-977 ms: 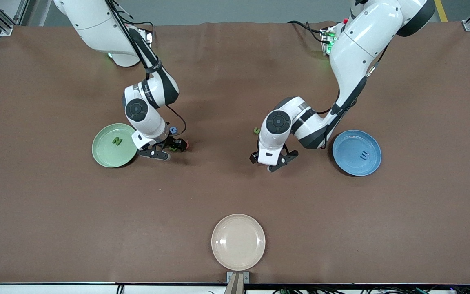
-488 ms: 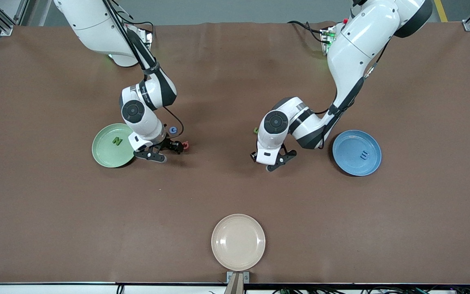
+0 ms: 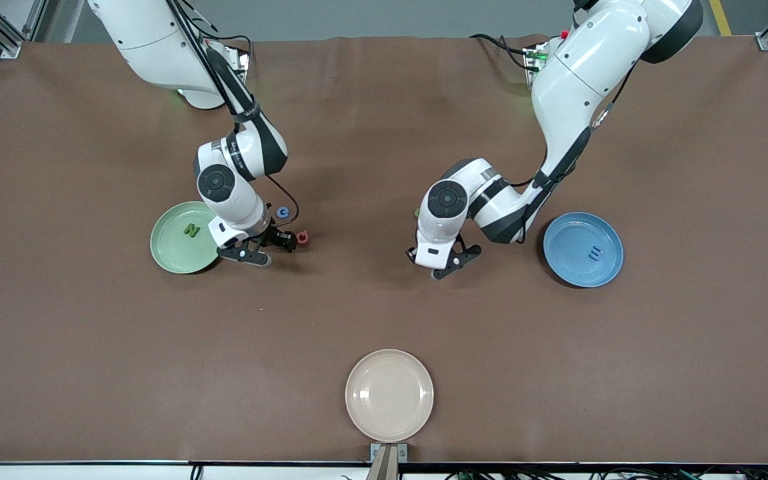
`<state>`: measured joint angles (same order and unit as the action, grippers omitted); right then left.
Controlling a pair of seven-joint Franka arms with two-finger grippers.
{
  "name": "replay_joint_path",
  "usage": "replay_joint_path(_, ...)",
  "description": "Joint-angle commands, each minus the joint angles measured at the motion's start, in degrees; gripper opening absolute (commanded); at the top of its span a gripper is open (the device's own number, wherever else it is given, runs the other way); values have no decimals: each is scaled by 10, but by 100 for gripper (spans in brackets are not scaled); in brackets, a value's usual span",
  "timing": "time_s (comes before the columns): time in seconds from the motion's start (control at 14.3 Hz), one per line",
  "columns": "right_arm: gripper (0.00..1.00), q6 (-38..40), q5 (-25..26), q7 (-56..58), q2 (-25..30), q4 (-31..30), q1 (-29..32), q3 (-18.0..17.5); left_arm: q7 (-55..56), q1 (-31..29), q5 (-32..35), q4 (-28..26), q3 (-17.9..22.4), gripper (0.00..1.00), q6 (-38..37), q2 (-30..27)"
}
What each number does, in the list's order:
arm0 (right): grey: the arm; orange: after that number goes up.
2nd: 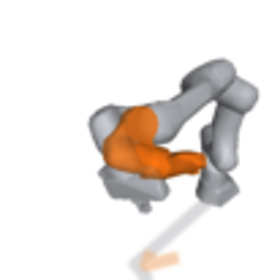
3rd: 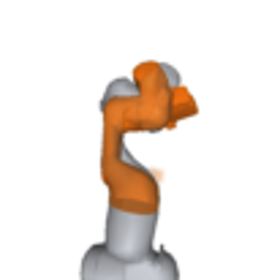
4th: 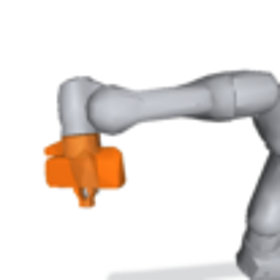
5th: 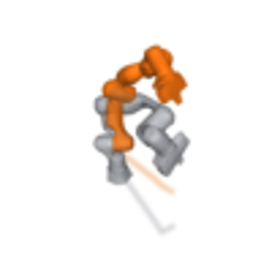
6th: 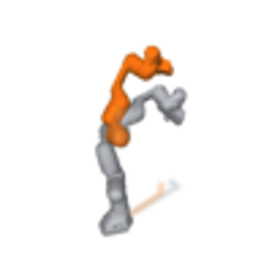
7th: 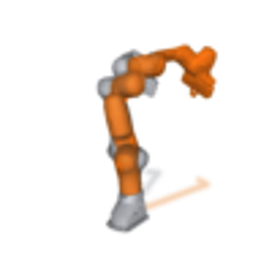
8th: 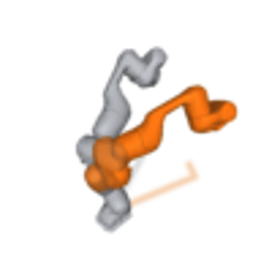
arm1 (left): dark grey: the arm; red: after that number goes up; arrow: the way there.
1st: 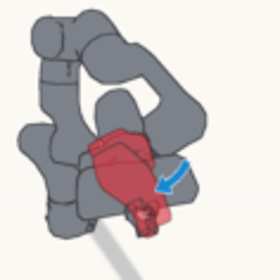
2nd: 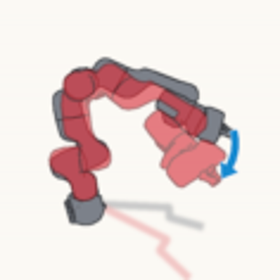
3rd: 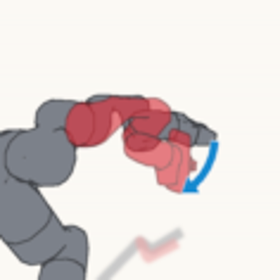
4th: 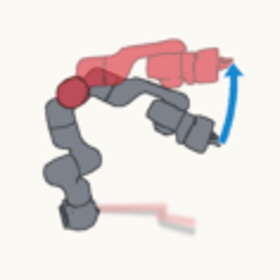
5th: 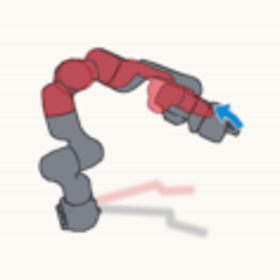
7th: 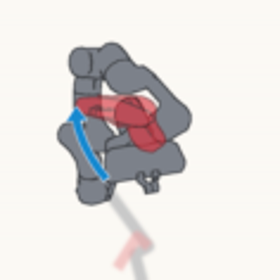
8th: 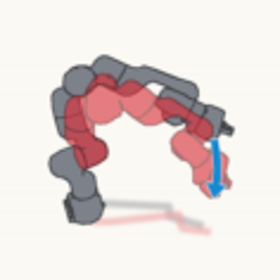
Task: Sort upper and lower case letters into plates
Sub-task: 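Lift the x with the left gripper while the right gripper grasps the B, then place the x in the blue plate while the right gripper places B in green plate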
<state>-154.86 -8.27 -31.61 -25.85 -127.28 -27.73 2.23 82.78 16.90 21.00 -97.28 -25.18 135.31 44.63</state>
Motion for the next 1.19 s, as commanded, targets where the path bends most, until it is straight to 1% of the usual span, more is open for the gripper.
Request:
replay_joint_path(0.0, 66, 0, 4, -1, 3, -10, -1, -3, 10, 8, 7, 20, 4, 62, -5, 13)
replay_joint_path(0.07, 63, 0, 4, -5, 3, -14, -8, -3, 10, 7, 7, 21, 4, 59, -5, 14)
replay_joint_path(0.21, 59, 0, 4, -7, 4, -18, -14, -3, 10, 8, 7, 26, 4, 48, -4, 15)
replay_joint_path(0.35, 59, 0, 3, -17, 5, -19, -21, -3, 10, 8, 8, 26, 4, 36, -4, 15)
replay_joint_path(0.49, 58, 0, 3, -43, 5, -18, -43, -3, 8, 7, 9, 26, 4, 23, -4, 14)
replay_joint_path(0.63, 57, 1, 4, -42, 5, -19, -44, -2, 7, 7, 10, 26, 4, 10, -5, 13)
replay_joint_path(0.7, 54, 1, 4, -42, 5, -18, -44, -1, 7, 5, 11, 26, 4, 6, -5, 9)
replay_joint_path(0.77, 50, 2, 5, -41, 5, -19, -44, -1, 5, -3, 11, 26, 4, 4, -10, -1)
replay_joint_path(0.84, 43, 4, 8, -39, 5, -18, -44, -1, 4, -11, 12, 24, 3, 1, -17, -16)
replay_joint_path(0.91, 34, 5, 13, -38, 5, -18, -43, 0, -6, -25, 12, 22, 2, 1, -43, -37)
replay_joint_path(1.05, 10, 6, 19, -37, 5, -18, -43, 7, -63, -40, 5, 18, -1, 1, -92, -72)
replay_joint_path(1.12, 2, 6, 19, -37, 7, -17, -42, 10, -95, -52, 3, 7, -3, 1, -108, -90)
